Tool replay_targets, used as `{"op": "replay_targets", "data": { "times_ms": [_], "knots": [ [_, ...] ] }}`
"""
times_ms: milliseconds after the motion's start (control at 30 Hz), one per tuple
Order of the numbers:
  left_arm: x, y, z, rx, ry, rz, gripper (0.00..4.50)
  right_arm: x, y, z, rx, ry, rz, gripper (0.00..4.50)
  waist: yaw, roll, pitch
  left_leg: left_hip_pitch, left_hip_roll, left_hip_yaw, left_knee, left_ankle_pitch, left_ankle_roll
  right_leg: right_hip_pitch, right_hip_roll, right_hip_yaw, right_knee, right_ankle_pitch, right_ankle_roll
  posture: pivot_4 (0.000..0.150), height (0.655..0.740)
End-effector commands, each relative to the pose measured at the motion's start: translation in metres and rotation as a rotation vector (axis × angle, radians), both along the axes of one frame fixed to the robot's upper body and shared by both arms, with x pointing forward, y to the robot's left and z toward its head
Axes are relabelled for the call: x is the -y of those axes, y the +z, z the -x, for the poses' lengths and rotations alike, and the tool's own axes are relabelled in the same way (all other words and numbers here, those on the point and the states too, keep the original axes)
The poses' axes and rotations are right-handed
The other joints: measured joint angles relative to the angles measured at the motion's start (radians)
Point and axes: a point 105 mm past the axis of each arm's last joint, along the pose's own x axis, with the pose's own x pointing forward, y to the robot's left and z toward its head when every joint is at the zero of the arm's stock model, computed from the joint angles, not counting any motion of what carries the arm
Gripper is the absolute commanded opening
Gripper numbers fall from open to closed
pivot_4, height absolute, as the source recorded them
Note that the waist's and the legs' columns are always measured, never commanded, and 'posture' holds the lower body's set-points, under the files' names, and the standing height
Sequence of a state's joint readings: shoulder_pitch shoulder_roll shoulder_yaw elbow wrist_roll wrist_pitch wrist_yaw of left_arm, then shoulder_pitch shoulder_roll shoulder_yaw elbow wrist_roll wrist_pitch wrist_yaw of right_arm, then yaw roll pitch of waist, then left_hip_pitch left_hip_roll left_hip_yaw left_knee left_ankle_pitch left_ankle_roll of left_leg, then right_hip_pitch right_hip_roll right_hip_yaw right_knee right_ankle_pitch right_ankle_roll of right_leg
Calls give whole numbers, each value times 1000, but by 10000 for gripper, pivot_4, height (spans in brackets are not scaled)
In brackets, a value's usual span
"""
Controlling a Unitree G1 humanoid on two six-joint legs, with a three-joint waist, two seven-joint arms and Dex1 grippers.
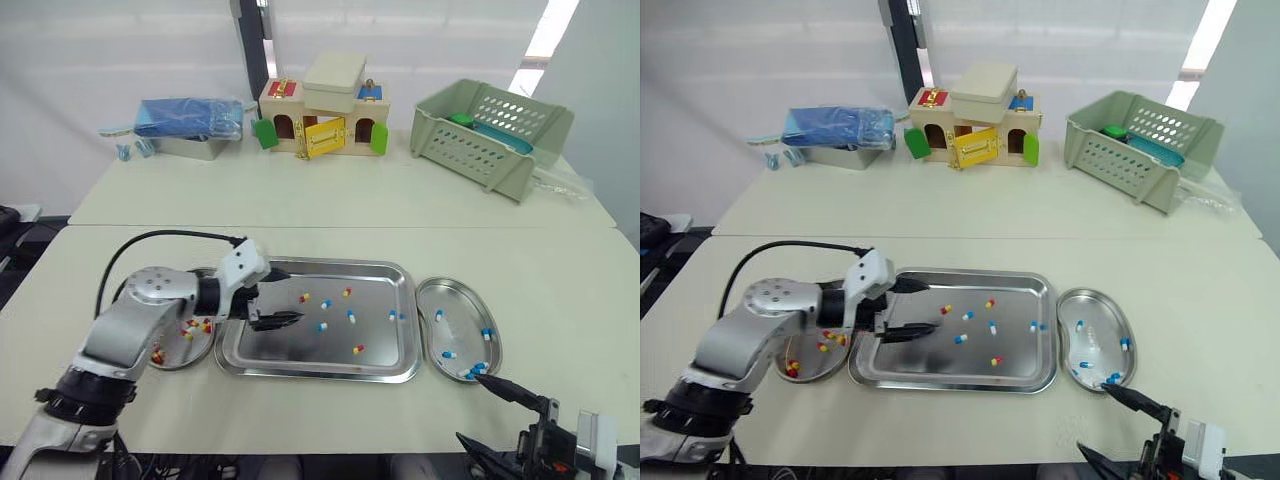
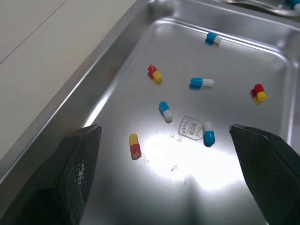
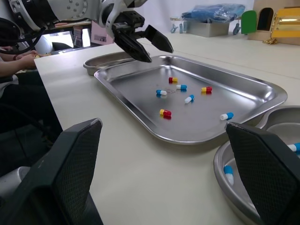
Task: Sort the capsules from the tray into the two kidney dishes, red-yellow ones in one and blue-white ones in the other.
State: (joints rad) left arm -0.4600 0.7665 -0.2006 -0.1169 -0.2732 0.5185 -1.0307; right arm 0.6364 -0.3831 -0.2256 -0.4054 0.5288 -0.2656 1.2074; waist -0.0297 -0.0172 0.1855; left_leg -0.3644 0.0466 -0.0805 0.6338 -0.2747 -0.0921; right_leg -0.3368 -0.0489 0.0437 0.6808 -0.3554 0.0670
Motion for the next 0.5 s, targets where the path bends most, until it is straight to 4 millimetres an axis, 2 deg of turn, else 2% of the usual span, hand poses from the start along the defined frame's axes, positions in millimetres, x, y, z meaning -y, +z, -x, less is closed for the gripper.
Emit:
{"op": "replay_targets", "data": {
  "times_ms": [33,167,433,500],
  "knots": [
    [-1,-6,-12,39,39,-55,45000,-8,9,3,15,-19,-9,44537,-2,0,0,0,0,0,0,0,0,0,0,0,0,0,0,1500,7400],
    [-1,-16,-21,43,74,-67,45000,-14,14,1,14,-32,-12,44537,-1,0,0,0,0,0,0,0,0,0,0,0,0,0,0,1500,7400],
    [3,-28,-22,28,73,-77,21079,-16,16,-2,7,-44,-15,45000,0,0,0,0,0,0,1,0,0,0,0,0,0,0,0,1500,7400],
    [3,-31,-21,22,70,-87,21079,-16,15,-3,5,-45,-14,45000,0,0,0,0,0,0,1,0,0,0,0,0,1,0,0,1500,7400]
  ]
}}
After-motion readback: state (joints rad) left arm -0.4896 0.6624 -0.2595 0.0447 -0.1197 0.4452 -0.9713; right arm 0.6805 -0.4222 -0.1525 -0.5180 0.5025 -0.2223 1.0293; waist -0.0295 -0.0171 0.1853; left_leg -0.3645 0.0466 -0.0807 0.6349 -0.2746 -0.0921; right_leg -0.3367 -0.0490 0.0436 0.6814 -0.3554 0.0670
